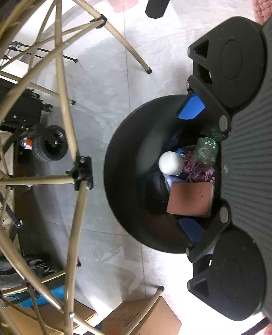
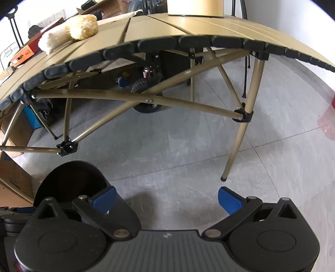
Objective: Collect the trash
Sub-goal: 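Open the left tool to release the foam piece into the bin, then raise both tools back toward the plush toys on the table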
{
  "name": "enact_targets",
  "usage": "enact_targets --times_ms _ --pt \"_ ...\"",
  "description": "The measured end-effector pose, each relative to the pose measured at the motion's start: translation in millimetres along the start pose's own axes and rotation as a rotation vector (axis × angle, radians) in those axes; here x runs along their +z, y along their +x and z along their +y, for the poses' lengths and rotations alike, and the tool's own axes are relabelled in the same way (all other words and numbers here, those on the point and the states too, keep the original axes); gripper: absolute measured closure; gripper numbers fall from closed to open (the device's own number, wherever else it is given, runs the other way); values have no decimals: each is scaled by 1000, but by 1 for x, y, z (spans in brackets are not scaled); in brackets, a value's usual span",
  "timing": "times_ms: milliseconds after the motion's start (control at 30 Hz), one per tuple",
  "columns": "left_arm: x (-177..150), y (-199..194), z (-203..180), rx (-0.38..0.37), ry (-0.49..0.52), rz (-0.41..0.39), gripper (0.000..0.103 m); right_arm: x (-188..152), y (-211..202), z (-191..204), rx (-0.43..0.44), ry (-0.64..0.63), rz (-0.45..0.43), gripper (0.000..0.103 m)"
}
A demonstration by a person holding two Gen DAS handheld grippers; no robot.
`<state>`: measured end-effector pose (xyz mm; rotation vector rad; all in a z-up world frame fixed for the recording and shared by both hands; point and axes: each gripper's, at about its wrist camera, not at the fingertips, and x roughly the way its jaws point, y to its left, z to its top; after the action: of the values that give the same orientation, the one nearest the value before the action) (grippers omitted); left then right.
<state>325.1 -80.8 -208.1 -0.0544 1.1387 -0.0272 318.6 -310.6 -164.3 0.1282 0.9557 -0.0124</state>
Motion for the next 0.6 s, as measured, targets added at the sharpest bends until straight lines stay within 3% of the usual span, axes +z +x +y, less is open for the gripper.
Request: enact_targets --times_ms 600 --pt "-1 -63 -5 8 6 -168 0 8 -35 8 95 7 -100 0"
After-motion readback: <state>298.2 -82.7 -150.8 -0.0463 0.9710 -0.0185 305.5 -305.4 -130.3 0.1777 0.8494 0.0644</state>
